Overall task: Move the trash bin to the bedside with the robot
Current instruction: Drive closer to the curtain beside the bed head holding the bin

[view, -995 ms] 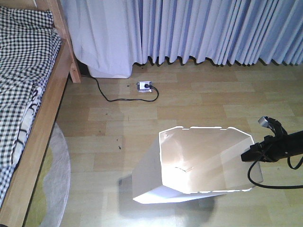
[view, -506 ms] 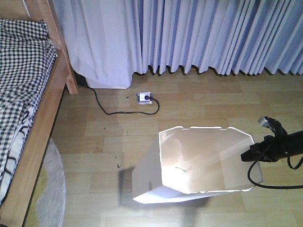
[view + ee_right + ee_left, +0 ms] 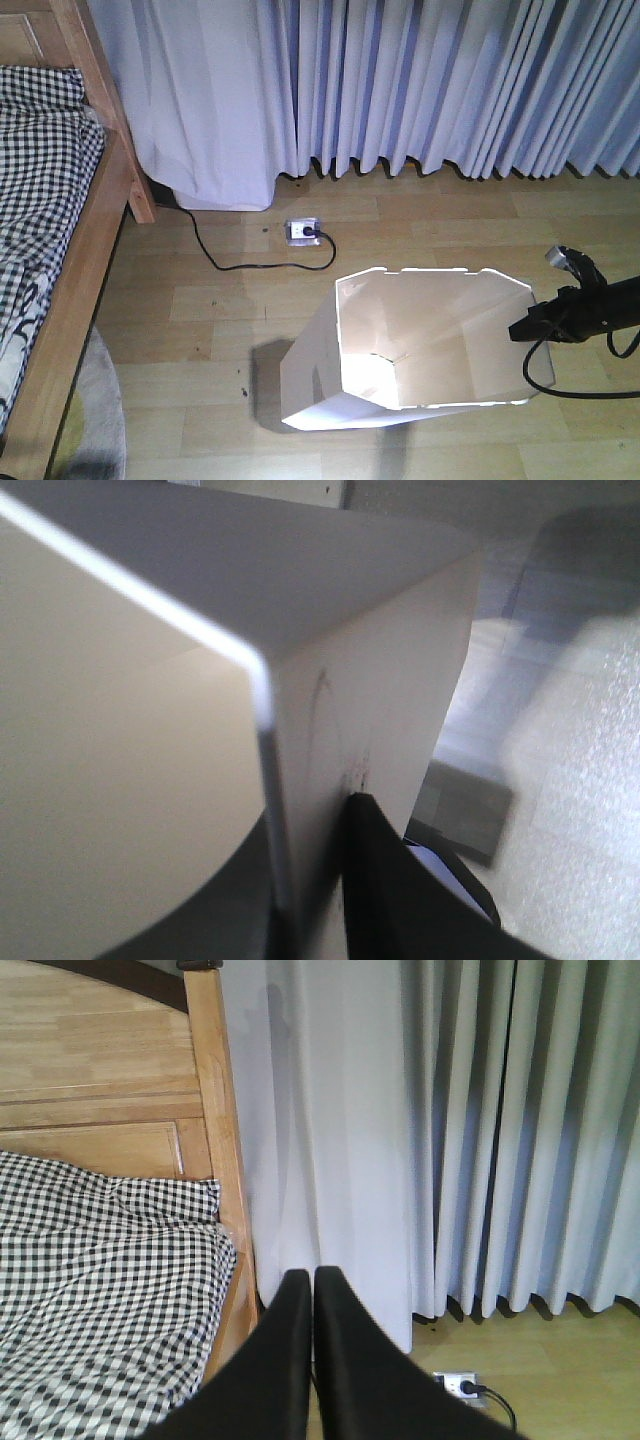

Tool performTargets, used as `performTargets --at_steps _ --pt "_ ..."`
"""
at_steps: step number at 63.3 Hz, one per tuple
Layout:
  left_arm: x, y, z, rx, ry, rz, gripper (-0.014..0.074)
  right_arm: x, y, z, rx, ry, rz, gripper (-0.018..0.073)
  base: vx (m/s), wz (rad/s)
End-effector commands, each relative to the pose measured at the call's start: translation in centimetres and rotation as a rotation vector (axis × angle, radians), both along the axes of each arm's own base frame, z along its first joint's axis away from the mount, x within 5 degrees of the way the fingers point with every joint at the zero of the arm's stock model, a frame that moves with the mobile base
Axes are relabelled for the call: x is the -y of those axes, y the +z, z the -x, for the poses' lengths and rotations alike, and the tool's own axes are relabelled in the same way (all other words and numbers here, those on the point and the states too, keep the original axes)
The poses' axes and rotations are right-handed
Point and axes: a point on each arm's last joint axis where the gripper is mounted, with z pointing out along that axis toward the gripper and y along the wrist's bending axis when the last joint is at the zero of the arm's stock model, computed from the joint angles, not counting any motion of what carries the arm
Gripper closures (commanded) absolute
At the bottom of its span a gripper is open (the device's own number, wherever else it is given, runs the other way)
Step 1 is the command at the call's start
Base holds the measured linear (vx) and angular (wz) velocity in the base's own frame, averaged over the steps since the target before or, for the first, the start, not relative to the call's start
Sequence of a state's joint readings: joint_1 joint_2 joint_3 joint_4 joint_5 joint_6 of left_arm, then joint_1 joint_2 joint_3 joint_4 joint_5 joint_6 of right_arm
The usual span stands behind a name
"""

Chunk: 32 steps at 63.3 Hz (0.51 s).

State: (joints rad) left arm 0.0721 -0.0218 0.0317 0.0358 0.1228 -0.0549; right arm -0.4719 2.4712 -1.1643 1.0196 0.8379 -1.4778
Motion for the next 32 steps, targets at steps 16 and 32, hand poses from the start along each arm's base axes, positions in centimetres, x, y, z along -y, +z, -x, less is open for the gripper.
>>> performTargets --at_steps 16,32 --pt "0.05 1.5 0.15 0.102 -0.006 -0.001 0.0603 -1.08 4.32 -1.05 0.072 0.0 -0.226 0.0564 0.18 0.03" --pt "0.05 1.5 0.15 0.102 -0.006 -0.001 0.0603 -1.07 4.31 -1.05 0.072 -0.001 -0.225 0.0564 0.18 0.05"
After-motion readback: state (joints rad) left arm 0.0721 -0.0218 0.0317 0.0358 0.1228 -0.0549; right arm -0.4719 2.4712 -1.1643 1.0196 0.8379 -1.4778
